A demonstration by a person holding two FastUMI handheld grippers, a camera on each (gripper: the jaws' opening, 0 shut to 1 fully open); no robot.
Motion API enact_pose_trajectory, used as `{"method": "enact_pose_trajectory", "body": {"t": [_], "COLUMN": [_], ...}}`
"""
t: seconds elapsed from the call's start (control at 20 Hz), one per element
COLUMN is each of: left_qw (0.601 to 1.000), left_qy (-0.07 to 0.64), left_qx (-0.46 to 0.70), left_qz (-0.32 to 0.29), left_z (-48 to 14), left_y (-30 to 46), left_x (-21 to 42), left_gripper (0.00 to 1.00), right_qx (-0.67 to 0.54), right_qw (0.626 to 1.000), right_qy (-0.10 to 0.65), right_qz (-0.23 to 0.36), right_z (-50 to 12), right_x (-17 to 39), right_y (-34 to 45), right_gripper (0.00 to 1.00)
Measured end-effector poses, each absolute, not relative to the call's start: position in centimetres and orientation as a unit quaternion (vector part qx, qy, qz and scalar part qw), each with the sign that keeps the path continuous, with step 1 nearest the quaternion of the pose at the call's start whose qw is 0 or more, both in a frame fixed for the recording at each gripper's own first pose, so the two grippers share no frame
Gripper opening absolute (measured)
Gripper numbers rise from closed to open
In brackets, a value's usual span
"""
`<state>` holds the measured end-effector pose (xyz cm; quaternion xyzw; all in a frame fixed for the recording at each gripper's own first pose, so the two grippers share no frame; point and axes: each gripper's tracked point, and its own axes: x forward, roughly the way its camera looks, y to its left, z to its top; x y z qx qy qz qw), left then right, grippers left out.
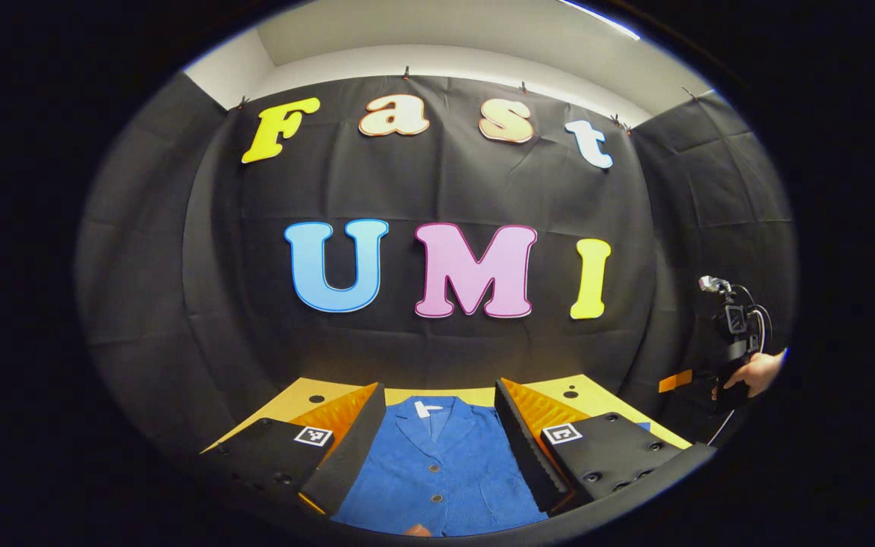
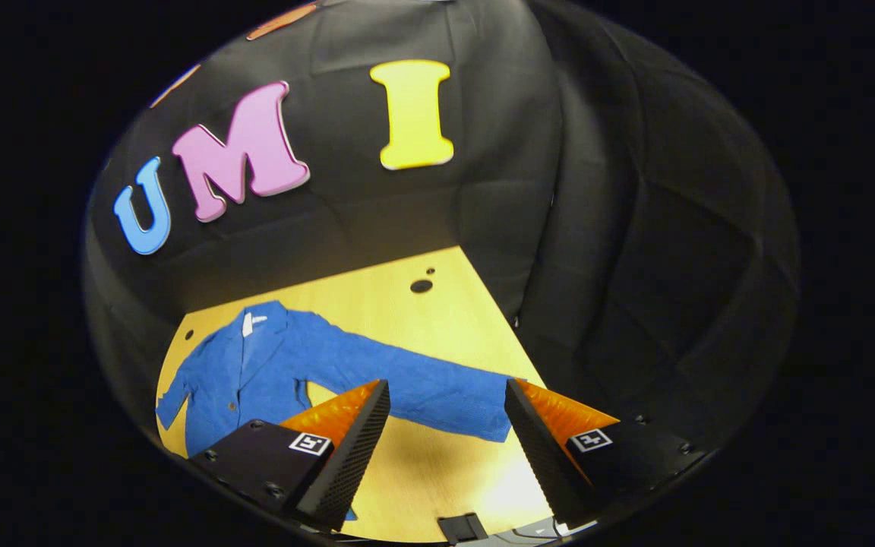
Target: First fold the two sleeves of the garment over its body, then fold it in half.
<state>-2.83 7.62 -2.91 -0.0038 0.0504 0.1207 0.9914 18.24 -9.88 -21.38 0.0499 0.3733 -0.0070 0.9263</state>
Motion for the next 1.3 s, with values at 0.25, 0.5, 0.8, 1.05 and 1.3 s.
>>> {"method": "enact_pose_trajectory", "body": {"t": [0.25,0.5,0.8,1.05,1.3], "left_qw": [0.985,0.968,0.965,0.973,0.974], "left_qy": [0.074,0.111,0.119,0.097,0.093], "left_qx": [-0.013,-0.014,-0.014,-0.007,-0.008], "left_qz": [0.157,0.225,0.232,0.208,0.208], "left_z": [-3.6,-4.8,-5.5,-4.6,-5.2], "left_y": [6.8,7.7,7.3,8.3,13.3], "left_x": [-1.1,-0.7,1.0,1.4,-1.9], "left_gripper": [0.83,0.83,0.83,0.83,0.83], "right_qx": [0.056,0.118,0.142,0.114,0.182], "right_qw": [0.839,0.758,0.751,0.753,0.765], "right_qy": [0.54,0.639,0.641,0.641,0.605], "right_qz": [-0.032,-0.051,-0.069,-0.094,-0.122], "right_z": [-32.1,-39.9,-41.9,-42.3,-41.4], "right_x": [20.1,18.5,20.0,19.5,18.9], "right_y": [-13.6,-14.4,-14.3,-15.3,-14.2], "right_gripper": [0.99,0.98,0.7,0.26,0.05]}}
